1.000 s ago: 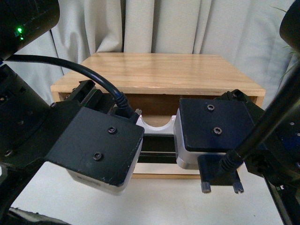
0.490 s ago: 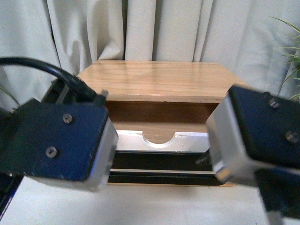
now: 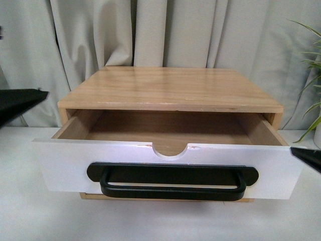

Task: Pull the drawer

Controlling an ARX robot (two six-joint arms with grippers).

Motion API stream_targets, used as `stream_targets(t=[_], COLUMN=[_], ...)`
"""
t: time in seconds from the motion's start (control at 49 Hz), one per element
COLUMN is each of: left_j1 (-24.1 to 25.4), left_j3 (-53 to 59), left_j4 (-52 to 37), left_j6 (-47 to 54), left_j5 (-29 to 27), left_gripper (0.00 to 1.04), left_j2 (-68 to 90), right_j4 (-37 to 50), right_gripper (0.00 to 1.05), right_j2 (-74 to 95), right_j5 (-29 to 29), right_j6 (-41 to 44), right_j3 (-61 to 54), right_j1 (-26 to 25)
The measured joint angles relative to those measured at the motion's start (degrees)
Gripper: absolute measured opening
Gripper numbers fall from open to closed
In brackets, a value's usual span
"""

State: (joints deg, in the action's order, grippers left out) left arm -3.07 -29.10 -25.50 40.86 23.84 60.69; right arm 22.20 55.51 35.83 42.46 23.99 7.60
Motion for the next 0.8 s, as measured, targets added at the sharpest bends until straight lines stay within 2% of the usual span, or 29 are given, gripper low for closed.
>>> stream_targets(t=[0.122, 0.184, 0.265, 0.367, 0.469, 0.592, 0.796], left_j1=[1.4, 3.9, 9.5, 19.2, 26.3, 27.3, 27.0], left_j3=[5.5, 9.0, 12.0, 14.8, 16.7, 19.6, 19.8], left_j4=[0.4, 1.6, 4.4, 10.3, 16.3, 21.7, 21.8], left_j6=[-7.2, -11.4, -17.8, -27.9, -34.5, -39.9, -41.7], left_j5=[0.5, 3.5, 4.9, 9.7, 11.5, 7.1, 6.9], left_gripper=[0.98, 0.98, 0.98, 0.98, 0.98, 0.98, 0.98], left_j2=[-8.7, -15.2, -22.4, -31.8, -38.7, -40.8, -40.9], right_j4=[1.2, 0.5, -0.1, -2.3, -7.3, -9.0, -9.1], right_gripper=[0.96, 0.96, 0.96, 0.96, 0.96, 0.96, 0.96], right_j2=[-7.3, -12.0, -17.4, -24.5, -31.9, -34.9, -35.0], right_j5=[-5.4, -7.7, -9.0, -9.0, -9.7, -11.6, -11.6], right_j6=[-6.9, -11.6, -18.5, -25.7, -31.3, -36.4, -38.0], right_j3=[-3.6, -5.5, -7.7, -10.8, -13.1, -14.5, -14.5], right_j1=[-1.1, -2.8, -6.7, -11.7, -14.9, -15.9, -16.0])
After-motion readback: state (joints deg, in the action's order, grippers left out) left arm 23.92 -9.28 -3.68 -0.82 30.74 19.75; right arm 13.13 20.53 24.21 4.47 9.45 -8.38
